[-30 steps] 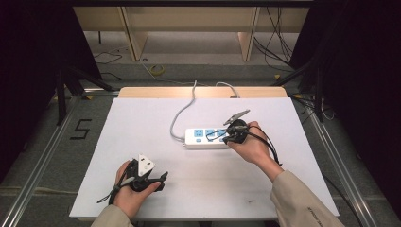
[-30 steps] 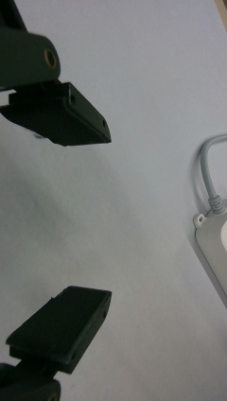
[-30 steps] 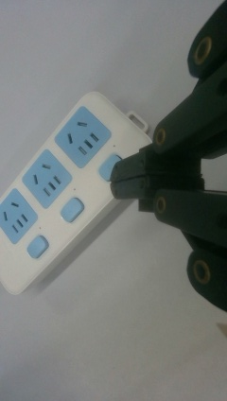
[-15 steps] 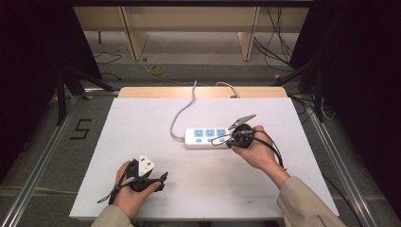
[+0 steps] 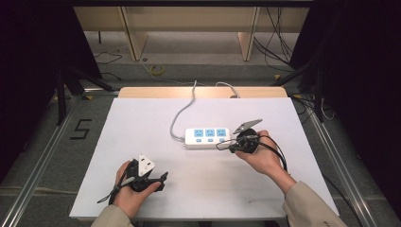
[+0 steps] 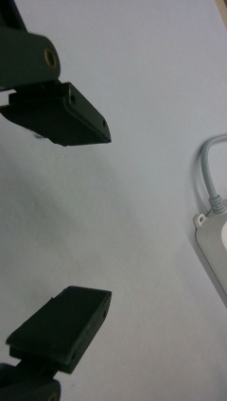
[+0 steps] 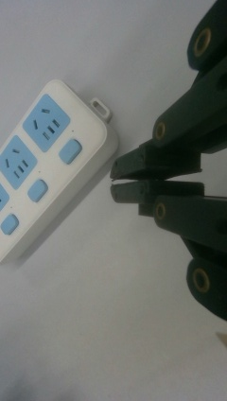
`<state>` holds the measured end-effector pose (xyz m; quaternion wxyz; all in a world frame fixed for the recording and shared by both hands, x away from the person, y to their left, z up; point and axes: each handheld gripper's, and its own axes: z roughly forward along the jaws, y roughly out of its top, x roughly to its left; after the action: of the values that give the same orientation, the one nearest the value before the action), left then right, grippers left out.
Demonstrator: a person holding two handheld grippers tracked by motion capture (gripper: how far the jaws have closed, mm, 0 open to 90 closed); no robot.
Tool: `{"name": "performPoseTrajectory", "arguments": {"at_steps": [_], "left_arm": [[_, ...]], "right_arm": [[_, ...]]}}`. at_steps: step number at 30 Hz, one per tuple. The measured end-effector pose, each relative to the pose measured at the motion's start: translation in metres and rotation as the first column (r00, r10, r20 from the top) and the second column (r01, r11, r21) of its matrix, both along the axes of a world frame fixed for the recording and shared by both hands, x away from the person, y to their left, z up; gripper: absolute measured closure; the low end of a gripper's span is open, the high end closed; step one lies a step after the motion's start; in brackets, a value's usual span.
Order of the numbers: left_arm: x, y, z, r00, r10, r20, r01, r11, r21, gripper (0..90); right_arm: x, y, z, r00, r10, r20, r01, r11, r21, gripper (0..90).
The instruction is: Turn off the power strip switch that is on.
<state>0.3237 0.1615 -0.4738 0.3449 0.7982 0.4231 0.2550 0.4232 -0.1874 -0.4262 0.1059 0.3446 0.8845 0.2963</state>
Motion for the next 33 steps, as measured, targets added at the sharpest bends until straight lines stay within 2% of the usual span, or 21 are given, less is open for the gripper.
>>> {"name": "performPoseTrajectory", "arguments": {"at_steps": [14, 33], "left_arm": [[0.0, 0.0, -0.001, 1.0, 0.0, 0.0, 0.0, 1.0, 0.001, 20.4], [0.0, 0.0, -0.001, 1.0, 0.006, -0.006, -0.006, 1.0, -0.003, 20.3]], "right_arm": [[-0.012, -0.016, -0.006, 1.0, -0.009, -0.003, 0.009, 0.9991, 0.042, 79.7], [-0.036, -0.031, -0.016, 0.9997, 0.002, 0.023, -0.004, 0.9936, 0.113, 67.4]]}}
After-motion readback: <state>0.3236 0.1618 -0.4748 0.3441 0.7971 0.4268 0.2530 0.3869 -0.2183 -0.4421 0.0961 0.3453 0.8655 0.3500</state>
